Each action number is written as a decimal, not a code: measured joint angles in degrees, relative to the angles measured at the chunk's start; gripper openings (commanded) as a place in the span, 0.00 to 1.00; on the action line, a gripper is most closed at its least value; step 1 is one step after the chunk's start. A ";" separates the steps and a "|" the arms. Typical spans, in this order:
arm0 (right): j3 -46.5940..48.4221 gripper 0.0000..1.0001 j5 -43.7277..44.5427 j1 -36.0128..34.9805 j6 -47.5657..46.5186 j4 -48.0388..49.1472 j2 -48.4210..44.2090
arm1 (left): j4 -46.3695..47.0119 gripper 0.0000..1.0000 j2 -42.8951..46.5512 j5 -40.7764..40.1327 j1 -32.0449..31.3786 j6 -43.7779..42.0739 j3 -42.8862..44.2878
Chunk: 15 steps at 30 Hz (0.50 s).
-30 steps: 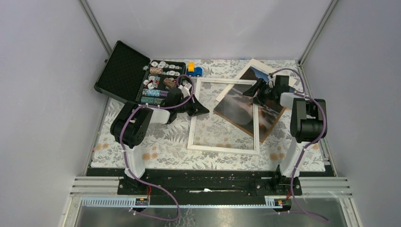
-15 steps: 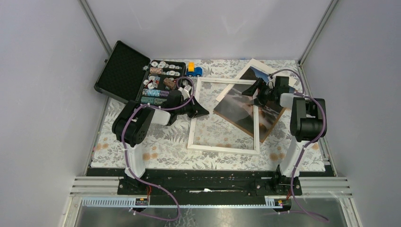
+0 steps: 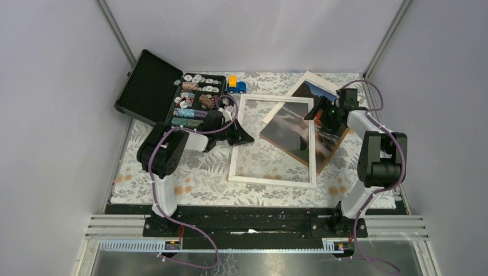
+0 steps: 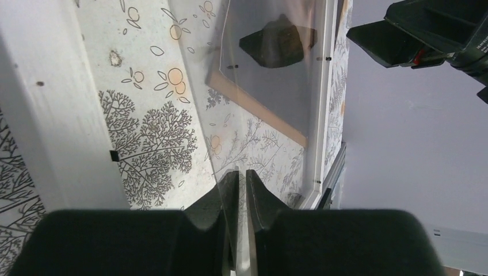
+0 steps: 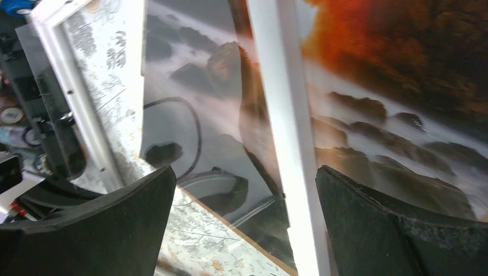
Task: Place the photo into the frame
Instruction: Place the photo frame item in the photo frame.
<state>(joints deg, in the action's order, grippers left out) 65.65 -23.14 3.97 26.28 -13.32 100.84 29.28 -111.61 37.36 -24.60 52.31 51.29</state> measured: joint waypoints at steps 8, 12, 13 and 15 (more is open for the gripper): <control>0.00 1.00 5.51 0.00 -0.94 -2.60 0.26 | -6.47 0.15 -0.24 -1.64 -1.92 -2.95 3.56; -0.13 1.00 5.46 0.00 -0.79 -1.86 2.03 | -10.54 0.11 -0.24 -3.04 -3.48 -5.57 6.36; -0.26 1.00 5.49 0.00 -0.70 -1.44 2.38 | -11.45 0.10 -0.24 -3.34 -3.87 -6.25 7.06; -0.70 1.00 5.51 0.00 -0.31 -0.66 2.73 | -12.74 0.09 -0.26 -3.76 -4.52 -7.39 8.31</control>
<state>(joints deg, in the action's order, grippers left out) 64.95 -17.63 3.97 25.98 -13.98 103.57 16.53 -111.87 33.61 -29.12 44.93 59.59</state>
